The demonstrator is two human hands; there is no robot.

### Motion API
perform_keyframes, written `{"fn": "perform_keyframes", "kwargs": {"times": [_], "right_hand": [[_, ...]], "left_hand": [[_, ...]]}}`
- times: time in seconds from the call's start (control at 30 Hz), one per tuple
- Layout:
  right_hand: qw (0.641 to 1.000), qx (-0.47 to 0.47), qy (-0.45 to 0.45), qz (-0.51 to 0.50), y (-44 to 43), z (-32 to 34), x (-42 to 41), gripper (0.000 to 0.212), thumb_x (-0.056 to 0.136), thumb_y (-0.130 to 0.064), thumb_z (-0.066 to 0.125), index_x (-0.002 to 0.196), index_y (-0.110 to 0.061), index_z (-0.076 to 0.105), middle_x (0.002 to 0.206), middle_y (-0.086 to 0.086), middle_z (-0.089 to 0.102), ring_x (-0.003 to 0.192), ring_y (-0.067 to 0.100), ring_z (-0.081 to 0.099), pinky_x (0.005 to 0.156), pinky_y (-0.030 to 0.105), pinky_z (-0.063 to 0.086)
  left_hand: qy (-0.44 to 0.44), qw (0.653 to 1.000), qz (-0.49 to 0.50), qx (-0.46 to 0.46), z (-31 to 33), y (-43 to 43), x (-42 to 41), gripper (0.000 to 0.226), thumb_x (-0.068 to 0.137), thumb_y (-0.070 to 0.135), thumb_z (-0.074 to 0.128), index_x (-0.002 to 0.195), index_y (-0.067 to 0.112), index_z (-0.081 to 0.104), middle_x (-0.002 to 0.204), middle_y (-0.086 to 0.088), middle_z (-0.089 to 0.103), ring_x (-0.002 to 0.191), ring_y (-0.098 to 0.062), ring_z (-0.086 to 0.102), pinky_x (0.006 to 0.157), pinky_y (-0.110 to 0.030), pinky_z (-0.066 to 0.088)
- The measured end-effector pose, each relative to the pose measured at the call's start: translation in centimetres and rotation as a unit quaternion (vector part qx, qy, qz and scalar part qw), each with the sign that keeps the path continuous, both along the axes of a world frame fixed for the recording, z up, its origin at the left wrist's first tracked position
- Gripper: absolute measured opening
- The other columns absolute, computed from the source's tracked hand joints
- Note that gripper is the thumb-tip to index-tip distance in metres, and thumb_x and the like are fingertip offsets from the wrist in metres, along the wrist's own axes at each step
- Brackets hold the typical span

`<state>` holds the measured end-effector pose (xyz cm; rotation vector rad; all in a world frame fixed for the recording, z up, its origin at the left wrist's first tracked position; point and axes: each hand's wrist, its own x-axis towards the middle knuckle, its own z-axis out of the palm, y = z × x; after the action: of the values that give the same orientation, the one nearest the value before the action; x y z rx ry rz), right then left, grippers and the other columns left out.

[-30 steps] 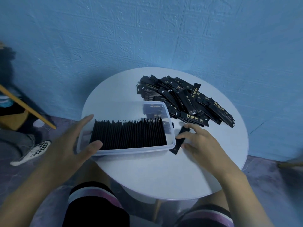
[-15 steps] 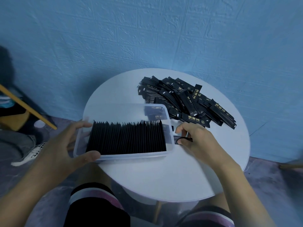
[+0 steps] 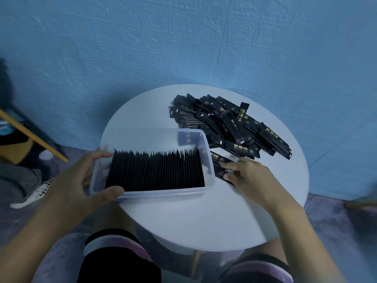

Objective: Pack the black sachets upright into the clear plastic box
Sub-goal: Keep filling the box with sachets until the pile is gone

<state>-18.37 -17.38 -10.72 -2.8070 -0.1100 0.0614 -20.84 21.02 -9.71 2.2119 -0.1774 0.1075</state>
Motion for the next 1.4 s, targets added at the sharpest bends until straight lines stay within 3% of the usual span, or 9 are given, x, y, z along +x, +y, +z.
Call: {"fn": "perform_keyframes", "kwargs": {"times": [0.1,0.3,0.5,0.73,0.9,1.03,1.2,1.3,1.4], "right_hand": [[0.999,0.038,-0.005,-0.034,-1.3,0.0,-1.4,0.029,0.095,-0.037,0.063,0.123,-0.045,0.066,0.092,-0.019,0.049,0.078,0.0,0.053,0.073,0.024,0.034],[0.996,0.082,-0.003,-0.031,-1.3,0.5,-0.7,0.014,0.087,-0.026,0.075,0.082,-0.035,0.066,0.103,-0.021,0.057,0.08,-0.002,0.056,0.067,0.01,0.036],[0.993,0.101,0.051,-0.031,-0.8,1.0,0.8,0.034,0.089,-0.022,0.072,0.116,-0.037,0.058,0.102,-0.01,0.06,0.074,0.001,0.05,0.075,0.027,0.042],[0.999,0.039,0.02,-0.018,-0.8,1.5,0.7,0.02,0.091,-0.029,0.069,0.109,-0.035,0.064,0.101,-0.011,0.059,0.078,-0.003,0.049,0.067,0.02,0.034],[0.997,-0.023,-0.058,-0.046,-1.5,1.5,-0.4,0.015,0.093,-0.021,0.065,0.105,-0.026,0.072,0.094,-0.013,0.059,0.08,0.011,0.052,0.069,0.027,0.034],[0.991,-0.044,-0.109,-0.07,-2.3,1.6,-1.4,0.015,0.089,-0.018,0.07,0.101,-0.026,0.076,0.091,-0.014,0.061,0.079,0.011,0.053,0.067,0.029,0.039],[0.996,-0.04,-0.066,-0.055,-2.0,1.7,-2.5,0.029,0.09,-0.046,0.064,0.114,-0.031,0.072,0.113,-0.015,0.066,0.102,0.013,0.056,0.079,0.031,0.044],[0.998,-0.029,-0.045,-0.045,-1.0,1.9,-2.7,0.051,0.08,-0.06,0.069,0.122,-0.032,0.068,0.116,-0.012,0.064,0.109,0.017,0.056,0.085,0.034,0.048],[0.999,-0.017,-0.019,-0.044,-0.2,1.6,-2.6,0.046,0.078,-0.054,0.073,0.12,-0.036,0.067,0.109,-0.016,0.06,0.102,0.013,0.056,0.085,0.033,0.048]], "left_hand": [[-0.01,1.0,0.003,0.008,-0.5,0.0,0.2,0.077,0.052,0.084,0.065,0.123,0.061,0.047,0.139,0.025,0.051,0.117,-0.011,0.055,0.087,-0.036,0.048],[-0.021,1.0,-0.007,0.012,-1.0,-0.7,0.6,0.08,0.056,0.085,0.062,0.129,0.057,0.045,0.145,0.035,0.039,0.125,-0.004,0.049,0.092,-0.029,0.044],[-0.023,0.999,0.0,0.038,-0.9,-1.0,0.7,0.092,0.059,0.088,0.057,0.138,0.045,0.043,0.139,0.023,0.049,0.118,-0.007,0.052,0.085,-0.03,0.044],[-0.016,1.0,-0.007,0.013,-0.8,-1.2,1.0,0.091,0.061,0.084,0.059,0.141,0.043,0.041,0.131,0.042,0.043,0.118,0.007,0.047,0.085,-0.015,0.038],[-0.019,1.0,-0.01,0.021,-0.6,-1.2,1.1,0.086,0.064,0.084,0.059,0.139,0.046,0.041,0.128,0.049,0.036,0.124,0.001,0.045,0.091,-0.026,0.041],[-0.029,0.999,-0.01,0.024,-0.6,-1.4,1.0,0.083,0.064,0.083,0.058,0.136,0.046,0.042,0.126,0.048,0.037,0.117,0.007,0.045,0.085,-0.022,0.04],[-0.041,0.999,-0.008,0.017,-0.5,-1.6,0.9,0.08,0.065,0.081,0.058,0.134,0.045,0.043,0.119,0.049,0.04,0.11,0.029,0.039,0.079,-0.014,0.038],[-0.039,0.999,-0.008,0.021,-0.3,-1.8,0.8,0.081,0.064,0.082,0.057,0.134,0.043,0.044,0.12,0.05,0.038,0.11,0.027,0.041,0.08,-0.014,0.038],[-0.037,0.999,-0.01,0.027,-0.2,-1.9,0.8,0.082,0.063,0.084,0.056,0.133,0.044,0.044,0.12,0.05,0.036,0.106,0.018,0.045,0.08,-0.013,0.037]]}}
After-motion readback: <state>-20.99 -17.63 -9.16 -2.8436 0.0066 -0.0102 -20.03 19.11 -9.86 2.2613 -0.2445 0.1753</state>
